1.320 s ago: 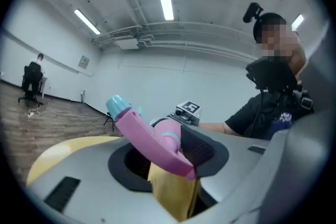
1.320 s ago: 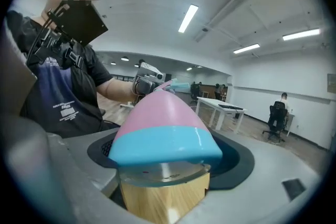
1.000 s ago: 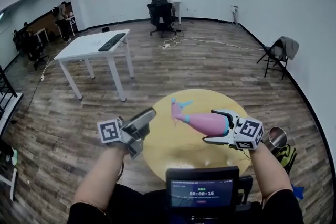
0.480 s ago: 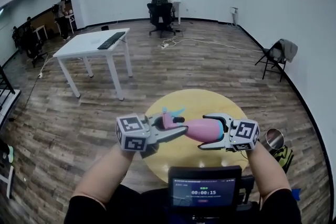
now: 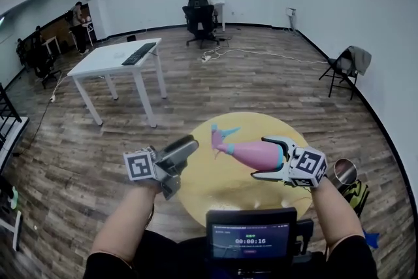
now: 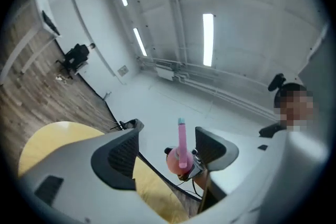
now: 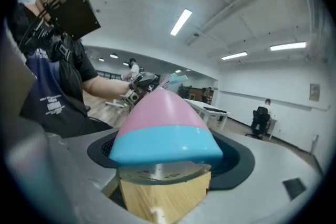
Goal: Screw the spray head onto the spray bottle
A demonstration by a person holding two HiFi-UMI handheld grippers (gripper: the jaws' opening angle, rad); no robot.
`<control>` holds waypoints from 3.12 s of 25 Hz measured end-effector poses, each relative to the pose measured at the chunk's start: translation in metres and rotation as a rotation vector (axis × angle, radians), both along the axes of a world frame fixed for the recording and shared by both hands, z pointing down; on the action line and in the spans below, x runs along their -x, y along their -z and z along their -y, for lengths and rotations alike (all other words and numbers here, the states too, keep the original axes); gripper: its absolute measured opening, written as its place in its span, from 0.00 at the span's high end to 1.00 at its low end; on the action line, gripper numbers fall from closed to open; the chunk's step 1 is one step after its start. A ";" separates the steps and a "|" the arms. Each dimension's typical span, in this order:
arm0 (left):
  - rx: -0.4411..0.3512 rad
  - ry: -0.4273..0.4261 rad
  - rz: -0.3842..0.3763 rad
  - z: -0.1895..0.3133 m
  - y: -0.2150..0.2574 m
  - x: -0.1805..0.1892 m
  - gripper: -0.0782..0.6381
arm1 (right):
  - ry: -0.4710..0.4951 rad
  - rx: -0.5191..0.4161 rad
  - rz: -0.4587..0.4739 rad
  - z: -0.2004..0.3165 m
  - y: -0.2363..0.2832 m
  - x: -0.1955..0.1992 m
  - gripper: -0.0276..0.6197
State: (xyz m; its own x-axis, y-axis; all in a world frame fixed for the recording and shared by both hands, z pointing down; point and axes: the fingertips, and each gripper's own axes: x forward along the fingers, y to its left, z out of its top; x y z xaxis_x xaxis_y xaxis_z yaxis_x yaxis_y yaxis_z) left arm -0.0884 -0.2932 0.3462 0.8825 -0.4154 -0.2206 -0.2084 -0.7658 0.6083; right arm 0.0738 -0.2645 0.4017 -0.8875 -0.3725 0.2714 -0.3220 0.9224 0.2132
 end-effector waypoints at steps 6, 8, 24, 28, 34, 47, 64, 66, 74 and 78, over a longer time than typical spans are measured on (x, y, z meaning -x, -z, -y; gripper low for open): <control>-0.195 -0.173 0.189 -0.035 -0.001 -0.051 0.41 | 0.066 -0.023 -0.087 -0.012 -0.011 0.021 0.22; -0.363 -0.224 0.272 -0.056 0.007 -0.077 0.65 | 0.133 0.085 -0.002 -0.020 -0.008 0.030 0.22; 0.012 -0.101 -0.075 -0.022 -0.003 -0.049 0.66 | 0.006 -0.127 0.100 -0.012 0.028 0.022 0.14; 0.114 -0.078 -0.251 -0.016 0.007 -0.041 0.66 | -0.090 -0.384 0.003 -0.007 0.033 0.032 0.11; 0.063 -0.159 -0.127 -0.034 0.006 -0.060 0.66 | -0.072 -0.287 0.089 -0.009 0.047 0.023 0.18; -0.309 -0.191 0.230 -0.066 0.003 -0.079 0.60 | 0.034 0.204 0.006 -0.012 -0.021 0.024 0.24; 0.018 -0.196 -0.128 -0.050 0.004 -0.053 0.65 | 0.134 -0.348 -0.064 -0.044 0.032 0.036 0.25; -0.081 -0.217 -0.013 -0.063 -0.001 -0.063 0.65 | 0.164 -0.155 -0.004 -0.045 0.028 0.028 0.24; -0.144 -0.136 -0.017 -0.053 0.002 -0.048 0.67 | 0.119 -0.068 -0.069 -0.032 -0.007 0.038 0.24; 0.166 0.028 -0.370 -0.010 -0.011 0.002 0.67 | -0.080 -0.447 -0.121 -0.014 0.020 0.024 0.19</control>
